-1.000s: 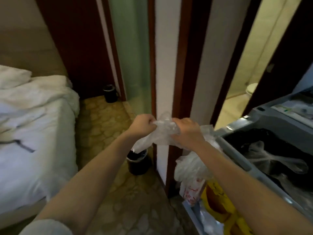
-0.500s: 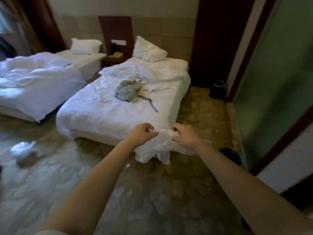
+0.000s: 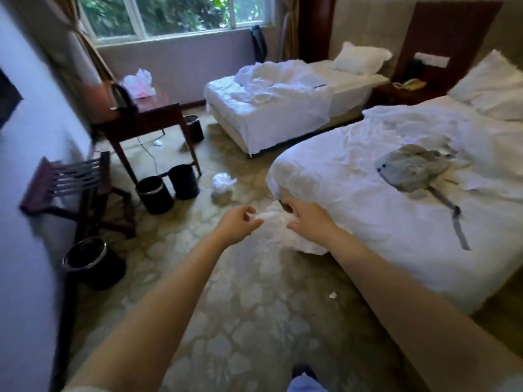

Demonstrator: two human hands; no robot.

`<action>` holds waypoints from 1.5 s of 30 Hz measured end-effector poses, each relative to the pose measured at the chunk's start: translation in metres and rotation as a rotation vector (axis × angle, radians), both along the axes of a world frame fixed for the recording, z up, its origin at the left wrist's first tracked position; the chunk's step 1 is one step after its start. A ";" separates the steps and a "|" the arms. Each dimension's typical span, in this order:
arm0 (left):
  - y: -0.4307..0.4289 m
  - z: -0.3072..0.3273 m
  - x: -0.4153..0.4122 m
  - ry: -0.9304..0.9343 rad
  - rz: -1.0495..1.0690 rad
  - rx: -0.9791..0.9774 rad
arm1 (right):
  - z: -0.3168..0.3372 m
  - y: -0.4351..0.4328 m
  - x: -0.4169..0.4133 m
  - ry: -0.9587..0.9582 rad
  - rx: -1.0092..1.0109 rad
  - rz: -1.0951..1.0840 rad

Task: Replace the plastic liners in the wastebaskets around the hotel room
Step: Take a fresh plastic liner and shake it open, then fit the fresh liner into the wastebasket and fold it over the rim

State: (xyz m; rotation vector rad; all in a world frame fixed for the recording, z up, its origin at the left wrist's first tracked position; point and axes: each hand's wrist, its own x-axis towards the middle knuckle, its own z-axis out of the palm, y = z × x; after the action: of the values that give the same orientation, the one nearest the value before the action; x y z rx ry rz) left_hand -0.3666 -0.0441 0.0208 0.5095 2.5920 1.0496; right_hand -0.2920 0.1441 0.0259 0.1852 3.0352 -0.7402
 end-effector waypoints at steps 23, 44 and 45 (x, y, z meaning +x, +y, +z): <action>-0.102 -0.017 -0.407 0.022 0.452 0.045 | -0.021 -0.091 -0.498 -0.031 -0.066 0.394; -0.186 -0.032 -0.865 -0.018 0.424 0.054 | -0.034 -0.170 -0.952 0.048 -0.052 0.406; -0.189 -0.032 -0.885 -0.031 0.432 0.039 | -0.035 -0.173 -0.978 0.039 -0.061 0.406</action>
State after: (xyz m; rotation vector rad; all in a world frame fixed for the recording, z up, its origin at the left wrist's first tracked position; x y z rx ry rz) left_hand -1.2520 -0.2335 -0.0113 -0.0684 2.7228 1.2233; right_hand -1.2696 -0.0293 -0.0091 -0.4374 2.9299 -0.8003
